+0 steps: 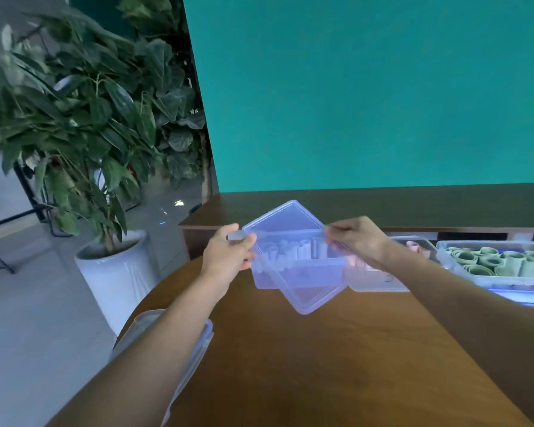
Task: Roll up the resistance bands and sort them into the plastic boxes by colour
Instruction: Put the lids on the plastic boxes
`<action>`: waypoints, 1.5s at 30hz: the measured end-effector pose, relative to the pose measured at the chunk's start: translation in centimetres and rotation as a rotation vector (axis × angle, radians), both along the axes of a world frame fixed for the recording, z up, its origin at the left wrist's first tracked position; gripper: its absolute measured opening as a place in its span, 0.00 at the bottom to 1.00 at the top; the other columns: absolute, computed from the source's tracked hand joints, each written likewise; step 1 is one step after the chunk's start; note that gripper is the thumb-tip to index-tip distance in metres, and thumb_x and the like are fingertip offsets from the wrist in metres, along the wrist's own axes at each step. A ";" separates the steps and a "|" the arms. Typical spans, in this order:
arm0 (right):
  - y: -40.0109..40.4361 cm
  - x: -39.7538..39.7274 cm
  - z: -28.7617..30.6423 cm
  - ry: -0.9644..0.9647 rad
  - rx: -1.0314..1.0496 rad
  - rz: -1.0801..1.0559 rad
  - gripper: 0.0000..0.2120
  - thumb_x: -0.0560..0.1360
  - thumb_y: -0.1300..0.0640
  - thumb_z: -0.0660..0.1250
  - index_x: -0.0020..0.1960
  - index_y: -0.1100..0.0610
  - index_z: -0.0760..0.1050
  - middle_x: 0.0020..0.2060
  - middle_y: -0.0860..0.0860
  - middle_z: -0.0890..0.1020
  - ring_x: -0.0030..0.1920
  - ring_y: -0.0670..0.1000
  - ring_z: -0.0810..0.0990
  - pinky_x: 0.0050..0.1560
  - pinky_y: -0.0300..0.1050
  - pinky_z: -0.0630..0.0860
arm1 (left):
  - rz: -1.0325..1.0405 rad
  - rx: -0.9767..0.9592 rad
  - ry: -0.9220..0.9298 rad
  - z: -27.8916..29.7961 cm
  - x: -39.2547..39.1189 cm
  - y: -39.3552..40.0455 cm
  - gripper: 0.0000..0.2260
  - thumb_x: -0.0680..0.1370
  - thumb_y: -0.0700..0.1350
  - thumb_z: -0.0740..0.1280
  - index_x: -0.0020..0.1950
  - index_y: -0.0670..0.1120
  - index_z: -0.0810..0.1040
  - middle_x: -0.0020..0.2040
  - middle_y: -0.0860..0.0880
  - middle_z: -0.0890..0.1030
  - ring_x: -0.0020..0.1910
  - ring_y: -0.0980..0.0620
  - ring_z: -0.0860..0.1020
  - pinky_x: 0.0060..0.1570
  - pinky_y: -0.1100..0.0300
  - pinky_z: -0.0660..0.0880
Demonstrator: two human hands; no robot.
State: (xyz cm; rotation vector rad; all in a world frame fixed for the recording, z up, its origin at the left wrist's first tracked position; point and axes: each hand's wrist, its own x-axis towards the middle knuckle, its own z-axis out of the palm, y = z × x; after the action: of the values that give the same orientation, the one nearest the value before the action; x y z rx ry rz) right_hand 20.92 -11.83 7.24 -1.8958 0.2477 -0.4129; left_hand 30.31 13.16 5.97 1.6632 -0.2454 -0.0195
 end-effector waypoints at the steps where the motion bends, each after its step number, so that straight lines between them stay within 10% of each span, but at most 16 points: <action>1: -0.8 1.0 0.1 0.022 -0.033 0.028 0.13 0.81 0.61 0.67 0.48 0.72 0.81 0.34 0.59 0.78 0.34 0.52 0.72 0.35 0.41 0.73 | 0.017 0.005 0.007 0.0 0.9 -0.4 0.23 0.78 0.48 0.73 0.71 0.48 0.72 0.50 0.44 0.84 0.46 0.47 0.85 0.47 0.52 0.83; 11: -4.2 7.8 1.4 0.161 -0.237 0.061 0.10 0.79 0.53 0.71 0.49 0.60 0.84 0.36 0.52 0.83 0.34 0.48 0.79 0.38 0.39 0.76 | 0.155 -0.118 0.182 -0.9 7.4 -3.8 0.03 0.76 0.40 0.74 0.46 0.41 0.83 0.45 0.41 0.84 0.33 0.50 0.76 0.39 0.59 0.76; 15: -5.7 7.9 1.3 0.163 -0.006 -0.072 0.11 0.77 0.58 0.73 0.55 0.66 0.81 0.47 0.60 0.85 0.41 0.53 0.84 0.38 0.38 0.81 | 0.394 -0.198 0.186 -2.2 8.9 -5.0 0.06 0.76 0.41 0.73 0.39 0.42 0.81 0.42 0.41 0.85 0.31 0.48 0.78 0.39 0.57 0.78; 21: -7.0 8.4 0.0 0.195 0.074 -0.176 0.12 0.74 0.65 0.75 0.56 0.68 0.82 0.48 0.60 0.86 0.47 0.53 0.87 0.52 0.44 0.83 | 0.375 -0.049 0.039 -3.3 6.9 -6.6 0.08 0.81 0.46 0.67 0.49 0.42 0.81 0.27 0.51 0.82 0.20 0.57 0.76 0.32 0.62 0.78; 27: -7.2 9.0 -1.0 0.305 -0.147 -0.270 0.11 0.72 0.61 0.71 0.51 0.67 0.84 0.45 0.59 0.87 0.39 0.49 0.83 0.55 0.47 0.83 | 0.366 0.411 -0.173 -3.3 6.3 -5.5 0.12 0.79 0.52 0.68 0.47 0.43 0.80 0.39 0.50 0.80 0.35 0.53 0.76 0.31 0.62 0.70; 32: -6.0 8.1 -1.0 0.385 -0.351 -0.293 0.09 0.72 0.62 0.67 0.34 0.56 0.73 0.27 0.51 0.71 0.23 0.48 0.66 0.25 0.32 0.64 | 0.369 0.535 -0.143 -4.3 6.3 -5.5 0.13 0.79 0.53 0.68 0.45 0.44 0.79 0.39 0.49 0.79 0.34 0.53 0.75 0.31 0.60 0.67; 36: -5.5 7.8 -1.0 0.390 -0.426 -0.287 0.14 0.71 0.63 0.65 0.28 0.57 0.69 0.23 0.50 0.70 0.23 0.48 0.65 0.24 0.32 0.62 | 0.359 0.504 -0.074 -5.2 6.3 -5.6 0.11 0.79 0.53 0.68 0.46 0.46 0.79 0.46 0.46 0.81 0.40 0.47 0.76 0.40 0.58 0.71; 45: -4.2 7.8 -0.7 0.322 -0.522 -0.226 0.12 0.73 0.64 0.65 0.50 0.69 0.82 0.37 0.59 0.79 0.38 0.54 0.72 0.45 0.50 0.83 | 0.342 0.361 0.039 -4.8 6.0 -4.7 0.12 0.80 0.51 0.69 0.56 0.42 0.79 0.50 0.44 0.80 0.43 0.45 0.77 0.41 0.57 0.73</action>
State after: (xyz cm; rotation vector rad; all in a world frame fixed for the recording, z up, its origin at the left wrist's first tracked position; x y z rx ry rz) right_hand 28.68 -15.99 6.57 -2.4593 0.6209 -0.3412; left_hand 36.27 8.51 1.14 2.0431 0.0811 0.1698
